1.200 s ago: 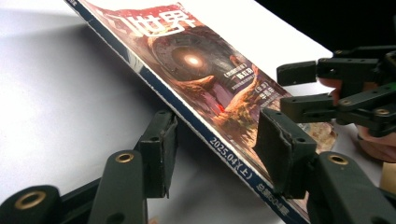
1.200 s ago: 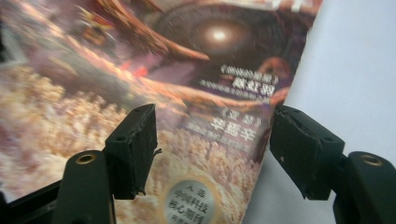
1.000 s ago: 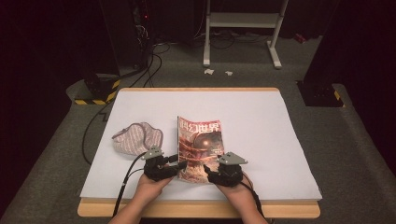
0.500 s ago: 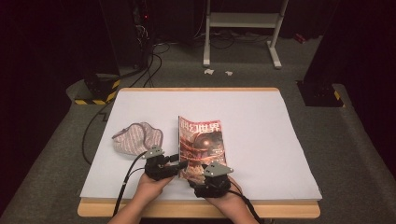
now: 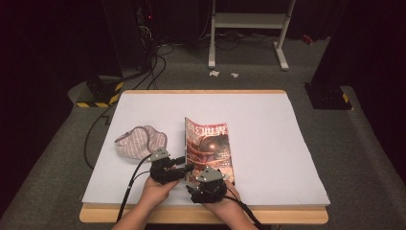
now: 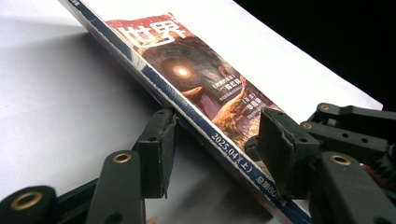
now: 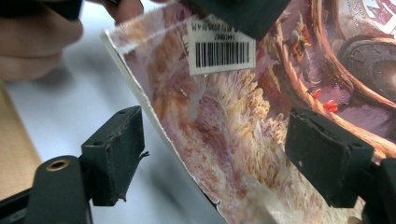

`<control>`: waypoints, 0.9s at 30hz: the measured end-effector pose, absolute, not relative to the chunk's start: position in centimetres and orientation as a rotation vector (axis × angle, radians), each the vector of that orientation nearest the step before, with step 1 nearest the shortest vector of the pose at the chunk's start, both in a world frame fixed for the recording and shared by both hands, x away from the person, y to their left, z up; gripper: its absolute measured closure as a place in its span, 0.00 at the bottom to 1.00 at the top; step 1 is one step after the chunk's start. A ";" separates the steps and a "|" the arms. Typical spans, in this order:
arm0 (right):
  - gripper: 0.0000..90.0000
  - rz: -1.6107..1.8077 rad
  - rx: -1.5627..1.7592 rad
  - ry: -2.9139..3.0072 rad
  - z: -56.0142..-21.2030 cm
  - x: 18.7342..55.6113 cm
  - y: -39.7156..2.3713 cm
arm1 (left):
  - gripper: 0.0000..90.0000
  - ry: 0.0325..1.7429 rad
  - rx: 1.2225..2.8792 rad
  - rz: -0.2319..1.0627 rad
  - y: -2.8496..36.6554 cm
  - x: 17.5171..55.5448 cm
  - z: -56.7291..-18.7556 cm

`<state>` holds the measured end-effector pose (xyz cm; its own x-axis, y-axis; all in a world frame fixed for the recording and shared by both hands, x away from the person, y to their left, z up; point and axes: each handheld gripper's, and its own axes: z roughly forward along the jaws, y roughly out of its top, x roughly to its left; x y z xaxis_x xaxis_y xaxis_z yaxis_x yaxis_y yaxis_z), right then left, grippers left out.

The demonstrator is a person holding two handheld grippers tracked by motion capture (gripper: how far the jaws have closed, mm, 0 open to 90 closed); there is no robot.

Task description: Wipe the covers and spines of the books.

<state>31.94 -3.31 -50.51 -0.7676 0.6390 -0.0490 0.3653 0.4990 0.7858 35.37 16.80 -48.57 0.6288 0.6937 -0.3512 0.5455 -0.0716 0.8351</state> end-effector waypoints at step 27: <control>0.50 1.074 0.789 2.297 -50.4 31.7 -4.0 | 0.41 1.034 1.700 0.293 18.8 35.8 -47.8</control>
<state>31.66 -3.98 -50.45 -0.7176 0.6734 -0.1779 0.2953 0.5255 0.7979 35.80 18.80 -47.83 0.5930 0.7513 -0.2897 0.4881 -0.0492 0.8714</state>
